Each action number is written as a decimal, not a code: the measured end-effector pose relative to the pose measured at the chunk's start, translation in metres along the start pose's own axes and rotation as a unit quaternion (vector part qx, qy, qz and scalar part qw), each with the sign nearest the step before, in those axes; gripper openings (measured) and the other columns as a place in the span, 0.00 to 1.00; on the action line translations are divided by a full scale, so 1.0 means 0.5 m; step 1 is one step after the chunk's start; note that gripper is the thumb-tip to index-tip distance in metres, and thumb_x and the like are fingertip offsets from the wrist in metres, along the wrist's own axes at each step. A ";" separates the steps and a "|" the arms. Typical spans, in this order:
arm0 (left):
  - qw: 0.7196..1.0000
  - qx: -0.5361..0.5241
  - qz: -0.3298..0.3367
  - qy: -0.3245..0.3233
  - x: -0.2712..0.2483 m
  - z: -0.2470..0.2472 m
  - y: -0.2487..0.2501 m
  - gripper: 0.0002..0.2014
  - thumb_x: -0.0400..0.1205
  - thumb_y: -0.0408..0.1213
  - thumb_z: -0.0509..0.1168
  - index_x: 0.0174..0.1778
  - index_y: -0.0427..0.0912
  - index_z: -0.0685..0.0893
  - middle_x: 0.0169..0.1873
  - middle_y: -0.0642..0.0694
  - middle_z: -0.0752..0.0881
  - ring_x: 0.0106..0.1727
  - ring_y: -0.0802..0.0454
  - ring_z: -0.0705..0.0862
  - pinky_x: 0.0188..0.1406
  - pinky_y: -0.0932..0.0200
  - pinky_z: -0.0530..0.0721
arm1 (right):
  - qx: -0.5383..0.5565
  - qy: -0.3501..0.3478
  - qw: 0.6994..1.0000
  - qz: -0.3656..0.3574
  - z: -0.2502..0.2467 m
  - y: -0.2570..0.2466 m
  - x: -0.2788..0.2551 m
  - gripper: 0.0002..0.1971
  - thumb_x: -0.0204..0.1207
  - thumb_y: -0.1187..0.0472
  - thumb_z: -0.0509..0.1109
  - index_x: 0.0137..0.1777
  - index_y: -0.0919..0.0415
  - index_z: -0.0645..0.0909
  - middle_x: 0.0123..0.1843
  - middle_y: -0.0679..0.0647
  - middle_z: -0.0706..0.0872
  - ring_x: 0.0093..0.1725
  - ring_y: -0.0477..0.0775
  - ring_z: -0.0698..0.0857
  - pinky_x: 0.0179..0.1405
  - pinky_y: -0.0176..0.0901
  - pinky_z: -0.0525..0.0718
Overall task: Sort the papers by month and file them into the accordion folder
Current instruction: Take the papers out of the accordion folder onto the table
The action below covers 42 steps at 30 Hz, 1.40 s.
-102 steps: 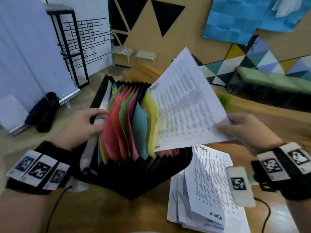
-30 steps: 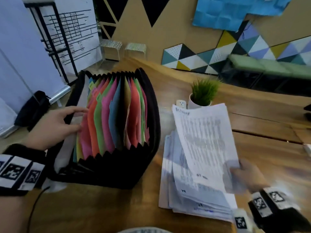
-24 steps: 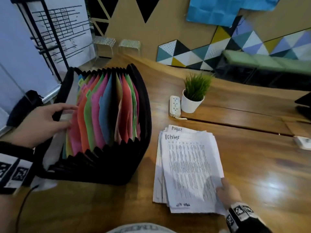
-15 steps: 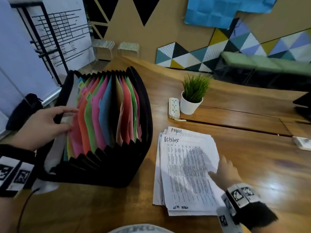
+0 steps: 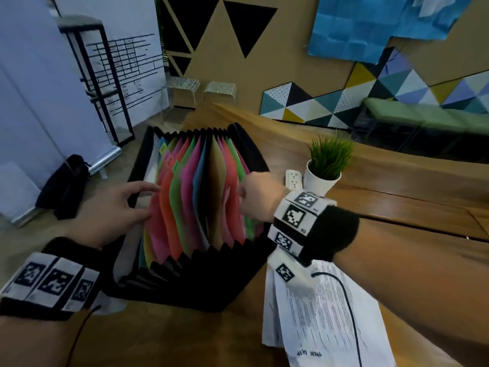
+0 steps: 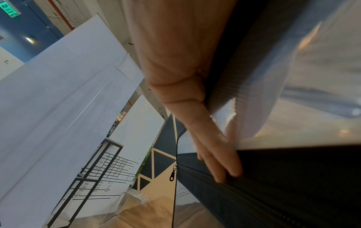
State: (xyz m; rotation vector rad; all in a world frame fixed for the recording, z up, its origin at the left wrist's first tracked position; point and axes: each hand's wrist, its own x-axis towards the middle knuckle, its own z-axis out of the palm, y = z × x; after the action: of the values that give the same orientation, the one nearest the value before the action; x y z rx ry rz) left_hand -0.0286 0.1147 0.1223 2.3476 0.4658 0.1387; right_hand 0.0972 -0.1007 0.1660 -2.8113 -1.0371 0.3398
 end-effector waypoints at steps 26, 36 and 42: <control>1.000 -0.017 -0.005 0.006 -0.007 -0.001 -0.009 0.22 0.75 0.30 0.72 0.51 0.67 0.83 0.58 0.54 0.85 0.57 0.51 0.84 0.60 0.47 0.80 | 0.357 0.093 0.882 0.295 0.049 0.385 -0.210 0.10 0.71 0.66 0.71 0.49 0.53 0.79 0.45 0.62 0.89 0.46 0.67 0.88 0.48 0.68 0.85; 0.999 -0.043 0.013 -0.006 0.000 0.006 0.015 0.23 0.70 0.37 0.74 0.45 0.77 0.83 0.59 0.54 0.85 0.56 0.47 0.85 0.62 0.39 0.81 | 0.219 -0.101 0.847 0.474 0.375 0.473 -0.306 0.23 0.71 0.70 0.68 0.67 0.71 0.73 0.55 0.65 0.83 0.52 0.62 0.84 0.49 0.48 0.83; 0.999 -0.041 -0.004 -0.006 -0.007 0.007 0.025 0.20 0.64 0.42 0.71 0.50 0.68 0.85 0.55 0.51 0.87 0.54 0.42 0.85 0.59 0.40 0.83 | 0.106 -0.004 0.915 0.390 0.233 0.373 -0.253 0.27 0.76 0.57 0.68 0.73 0.62 0.66 0.70 0.62 0.72 0.66 0.61 0.75 0.66 0.50 0.74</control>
State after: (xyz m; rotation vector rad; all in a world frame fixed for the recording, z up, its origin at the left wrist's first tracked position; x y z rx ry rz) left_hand -0.0272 0.1028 0.1287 2.2652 0.4560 0.1373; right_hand 0.0908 -0.3196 0.0384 -2.8722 0.1792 0.4912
